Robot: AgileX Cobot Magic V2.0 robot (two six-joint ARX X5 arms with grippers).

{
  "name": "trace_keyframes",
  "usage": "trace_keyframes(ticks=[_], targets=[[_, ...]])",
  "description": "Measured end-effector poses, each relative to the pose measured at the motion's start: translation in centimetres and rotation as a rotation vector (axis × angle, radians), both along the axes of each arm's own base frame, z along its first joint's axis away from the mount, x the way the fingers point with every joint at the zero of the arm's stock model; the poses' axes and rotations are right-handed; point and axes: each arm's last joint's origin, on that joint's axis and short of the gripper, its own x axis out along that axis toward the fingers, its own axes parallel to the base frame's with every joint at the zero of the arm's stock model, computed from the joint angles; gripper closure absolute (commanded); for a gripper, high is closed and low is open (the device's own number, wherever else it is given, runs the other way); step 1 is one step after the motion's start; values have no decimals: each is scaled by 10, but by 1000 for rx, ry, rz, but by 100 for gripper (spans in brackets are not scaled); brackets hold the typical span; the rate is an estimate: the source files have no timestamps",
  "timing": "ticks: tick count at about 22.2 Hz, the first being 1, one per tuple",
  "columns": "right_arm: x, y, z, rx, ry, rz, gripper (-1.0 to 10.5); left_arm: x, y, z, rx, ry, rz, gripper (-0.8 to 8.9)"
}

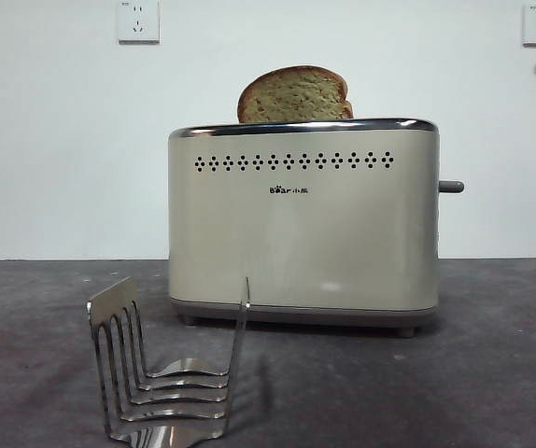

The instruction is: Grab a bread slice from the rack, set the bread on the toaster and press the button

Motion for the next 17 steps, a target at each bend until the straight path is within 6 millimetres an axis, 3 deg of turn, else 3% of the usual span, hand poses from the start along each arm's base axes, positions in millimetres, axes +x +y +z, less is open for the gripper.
trace_keyframes(ticks=[4,13,17], targets=[[43,5,-4,50,90,49,950,-16,26,14,-171,121,193,821],[113,-2,10,139,132,114,953,-33,45,27,-318,169,294,821],[138,-15,-11,202,229,121,954,-43,56,15,-311,221,336,821]])
